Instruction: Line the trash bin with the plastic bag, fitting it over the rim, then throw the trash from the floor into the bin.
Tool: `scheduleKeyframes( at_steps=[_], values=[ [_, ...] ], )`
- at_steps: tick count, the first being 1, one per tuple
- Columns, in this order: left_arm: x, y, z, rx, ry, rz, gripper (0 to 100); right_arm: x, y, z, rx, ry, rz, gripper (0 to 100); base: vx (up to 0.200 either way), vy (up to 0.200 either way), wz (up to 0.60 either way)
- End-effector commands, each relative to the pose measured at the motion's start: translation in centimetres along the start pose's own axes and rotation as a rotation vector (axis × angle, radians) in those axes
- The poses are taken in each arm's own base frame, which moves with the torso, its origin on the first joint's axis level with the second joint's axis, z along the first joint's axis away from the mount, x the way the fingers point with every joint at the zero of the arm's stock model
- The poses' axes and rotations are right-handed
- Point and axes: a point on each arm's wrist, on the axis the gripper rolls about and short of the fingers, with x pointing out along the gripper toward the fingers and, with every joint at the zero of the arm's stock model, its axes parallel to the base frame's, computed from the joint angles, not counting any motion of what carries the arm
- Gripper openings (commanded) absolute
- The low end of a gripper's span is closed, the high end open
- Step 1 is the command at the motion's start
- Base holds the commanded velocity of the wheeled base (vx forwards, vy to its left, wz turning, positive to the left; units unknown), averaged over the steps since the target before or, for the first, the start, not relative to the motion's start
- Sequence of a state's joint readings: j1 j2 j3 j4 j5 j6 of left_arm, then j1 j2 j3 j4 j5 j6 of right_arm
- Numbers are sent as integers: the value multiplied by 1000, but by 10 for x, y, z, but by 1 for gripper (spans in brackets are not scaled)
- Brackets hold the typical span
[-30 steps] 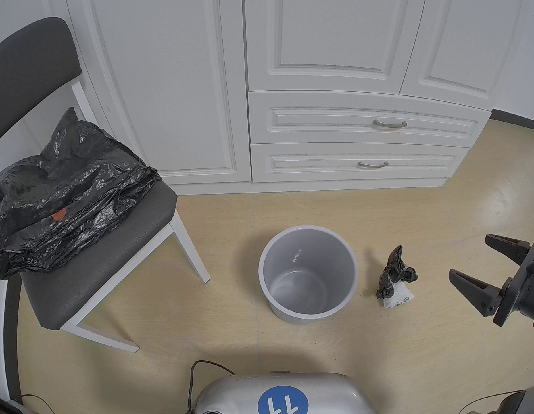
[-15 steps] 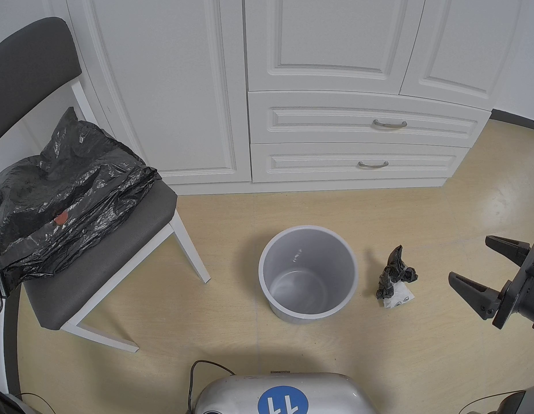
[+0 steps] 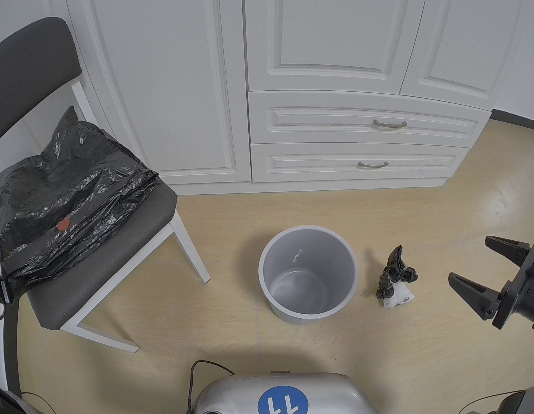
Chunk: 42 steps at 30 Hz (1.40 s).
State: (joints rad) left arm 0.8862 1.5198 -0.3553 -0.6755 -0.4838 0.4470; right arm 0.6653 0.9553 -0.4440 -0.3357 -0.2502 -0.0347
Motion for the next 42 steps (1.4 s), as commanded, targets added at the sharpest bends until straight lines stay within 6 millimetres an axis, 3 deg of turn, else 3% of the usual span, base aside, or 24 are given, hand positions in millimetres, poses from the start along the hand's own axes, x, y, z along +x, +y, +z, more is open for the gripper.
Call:
scheduleKeyframes(
  at_steps=[1, 8, 17, 22, 38, 39, 42],
  values=[
    [6, 5, 2, -18, 1, 1, 100, 0, 0, 0, -1, 1, 1, 100, 0, 0, 0],
    [7, 14, 14, -106, -54, 35, 100, 0, 0, 0, -2, -1, 1, 100, 0, 0, 0],
    [-2, 23, 26, -139, -271, 66, 100, 0, 0, 0, -12, 1, 1, 100, 0, 0, 0],
    [-4, 22, 30, -181, -328, 12, 100, 0, 0, -1, -14, 2, 1, 100, 0, 0, 0],
    [3, 21, 24, -213, -316, -16, 100, 0, 0, -1, -15, 4, 1, 100, 0, 0, 0],
    [3, 21, 24, -213, -316, -16, 0, 0, 0, -1, -15, 4, 1, 100, 0, 0, 0],
    [1, 18, 25, -205, -320, -23, 0, 0, 0, -1, -15, 2, 1, 100, 0, 0, 0]
  ],
)
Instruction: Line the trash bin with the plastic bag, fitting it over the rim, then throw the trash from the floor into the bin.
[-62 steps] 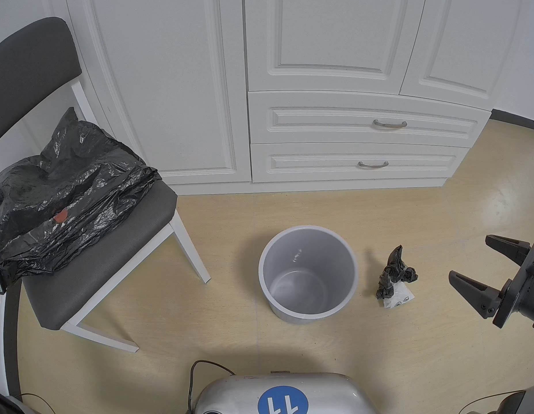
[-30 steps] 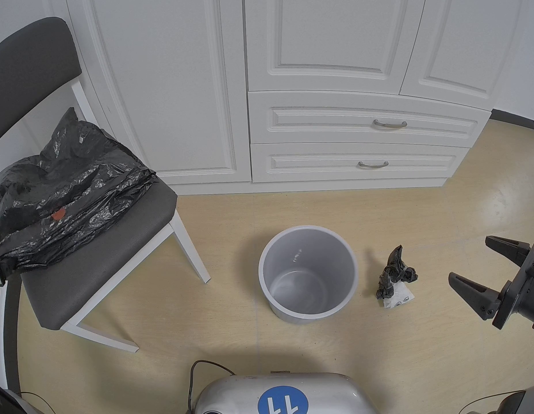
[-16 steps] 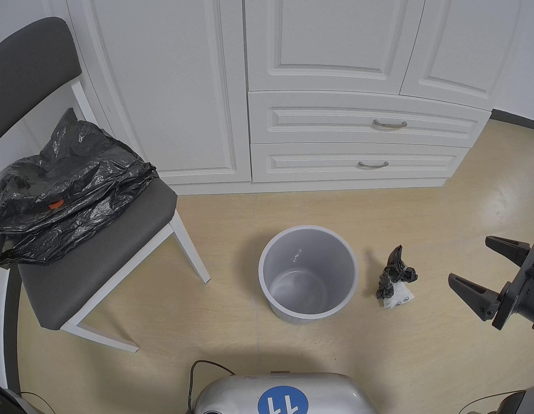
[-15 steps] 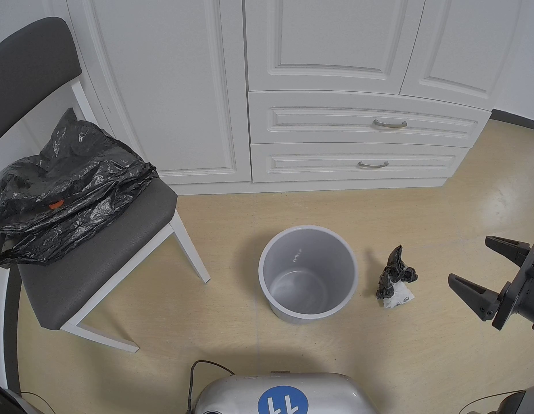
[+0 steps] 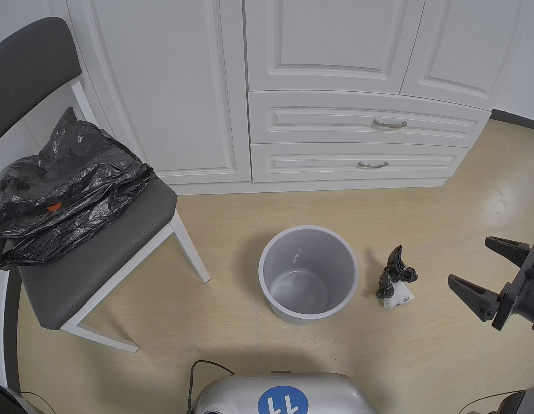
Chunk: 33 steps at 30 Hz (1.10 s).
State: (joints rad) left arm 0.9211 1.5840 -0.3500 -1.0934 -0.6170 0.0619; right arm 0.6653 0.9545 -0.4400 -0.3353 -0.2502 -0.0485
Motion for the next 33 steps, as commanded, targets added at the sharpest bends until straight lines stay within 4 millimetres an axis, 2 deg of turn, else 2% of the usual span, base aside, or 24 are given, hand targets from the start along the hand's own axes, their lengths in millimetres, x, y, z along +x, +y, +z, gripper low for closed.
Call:
scheduleKeyframes(
  at_steps=[1, 11, 16, 18, 22, 23, 25, 27, 33],
  values=[
    [-2, -5, 0, 5, -3, -12, 0, 0, 0, 0, -1, 0, 1, 100, 0, 0, 0],
    [0, -23, -5, 57, -87, -80, 0, -4, -1, 0, -21, -16, 0, 100, 0, 0, 0],
    [2, -32, 1, 64, -133, -114, 0, -11, -5, -1, -58, -39, -19, 100, 0, 0, 0],
    [5, -41, 7, 35, -161, -158, 0, -15, -6, 0, -79, -53, -26, 100, 0, 0, 0],
    [-3, -62, 24, -53, -225, -230, 0, -17, -9, 2, -93, -66, -59, 100, 0, 0, 0],
    [-5, -75, 28, -89, -235, -274, 0, -16, -10, 4, -92, -66, -65, 100, 0, 0, 0],
    [-6, -81, 31, -92, -243, -289, 0, -15, -10, 5, -93, -66, -63, 100, 0, 0, 0],
    [-16, -91, 38, -80, -263, -320, 0, -14, -9, 5, -96, -63, -63, 100, 0, 0, 0],
    [-31, -90, 47, 29, -230, -278, 0, -16, -10, 5, -93, -70, -68, 100, 0, 0, 0]
  ],
)
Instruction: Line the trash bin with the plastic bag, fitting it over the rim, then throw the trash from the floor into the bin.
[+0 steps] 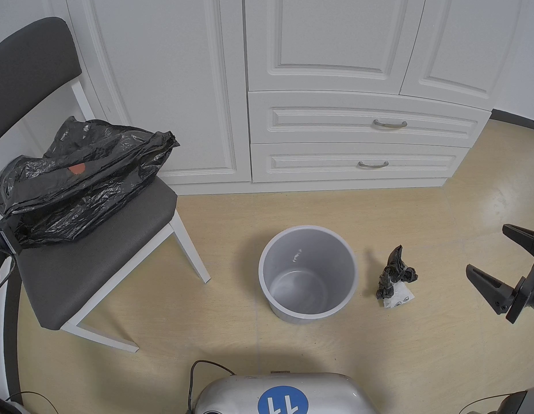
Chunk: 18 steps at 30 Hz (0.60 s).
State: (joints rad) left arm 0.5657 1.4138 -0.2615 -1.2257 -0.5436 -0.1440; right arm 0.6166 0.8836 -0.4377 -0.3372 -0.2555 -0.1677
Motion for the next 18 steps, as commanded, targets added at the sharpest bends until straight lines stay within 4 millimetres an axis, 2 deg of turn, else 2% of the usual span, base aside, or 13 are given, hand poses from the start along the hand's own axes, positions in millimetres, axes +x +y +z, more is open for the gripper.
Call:
scheduleKeyframes(
  at_steps=[1, 6, 10, 12, 14, 18],
  values=[
    [-15, -13, 25, 126, -48, 6, 0, -3, -2, 2, 4, -14, -12, 100, 0, 0, 0],
    [-15, -15, 36, 126, -46, -2, 0, -10, -6, 3, 12, -39, -41, 100, 0, 0, 0],
    [-16, -21, 36, 94, -50, -35, 0, -9, -6, 1, 11, -29, -38, 100, 0, 0, 0],
    [-19, -37, 42, 78, -83, -103, 0, -10, -6, 0, 8, -23, -37, 100, 0, 0, 0],
    [-22, -41, 44, 74, -98, -121, 0, -10, -6, 0, 10, -23, -37, 100, 0, 0, 0],
    [-46, -66, 55, 52, -130, -214, 0, -15, -7, 2, 16, -47, -46, 100, 0, 0, 0]
  ],
)
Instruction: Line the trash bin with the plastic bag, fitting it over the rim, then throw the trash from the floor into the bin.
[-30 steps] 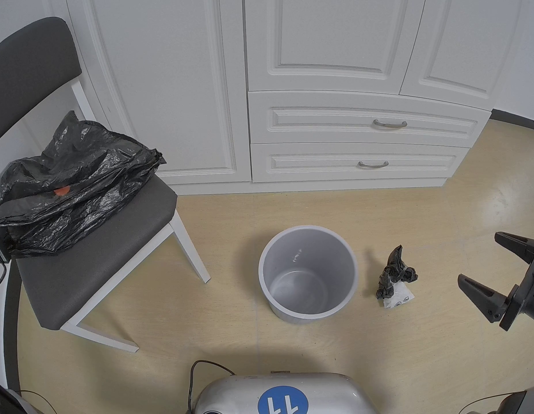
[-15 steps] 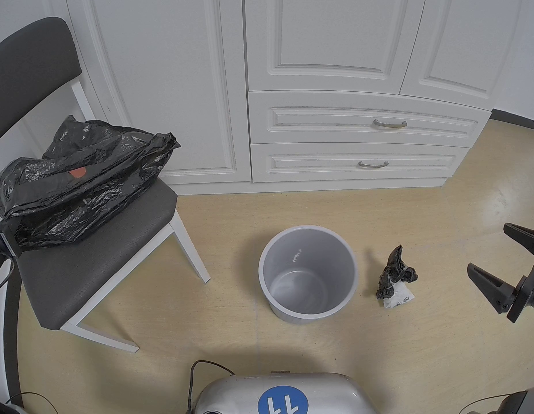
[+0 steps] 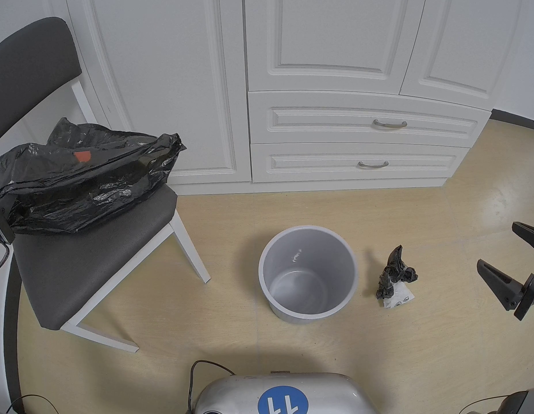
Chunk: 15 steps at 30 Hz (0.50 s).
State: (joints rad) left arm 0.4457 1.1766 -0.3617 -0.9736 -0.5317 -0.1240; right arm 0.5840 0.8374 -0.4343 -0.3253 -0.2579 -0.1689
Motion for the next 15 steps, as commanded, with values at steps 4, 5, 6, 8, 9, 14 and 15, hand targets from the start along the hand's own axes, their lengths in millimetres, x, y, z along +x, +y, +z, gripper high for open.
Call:
scheduleKeyframes(
  at_steps=[4, 5, 6, 8, 9, 14, 15],
  values=[
    [-41, -45, 28, -9, -65, -158, 0, -9, -3, 5, 9, -44, -15, 100, 0, 0, 0],
    [-46, -49, 32, -8, -73, -174, 0, -10, -4, 5, 9, -48, -16, 100, 0, 0, 0],
    [-52, -53, 35, -11, -71, -187, 0, -12, -4, 5, 9, -54, -17, 100, 0, 0, 0],
    [-59, -57, 39, -15, -68, -202, 0, -13, -5, 6, 1, -58, -18, 100, 0, 0, 0],
    [-62, -59, 41, -16, -63, -206, 0, -13, -5, 6, 0, -59, -19, 100, 0, 0, 0],
    [-66, -61, 43, -17, -63, -213, 0, -10, -4, 5, -17, -36, -15, 100, 0, 0, 0],
    [-66, -61, 43, -17, -63, -213, 0, -10, -3, 3, -40, -4, -10, 100, 0, 0, 0]
  ],
)
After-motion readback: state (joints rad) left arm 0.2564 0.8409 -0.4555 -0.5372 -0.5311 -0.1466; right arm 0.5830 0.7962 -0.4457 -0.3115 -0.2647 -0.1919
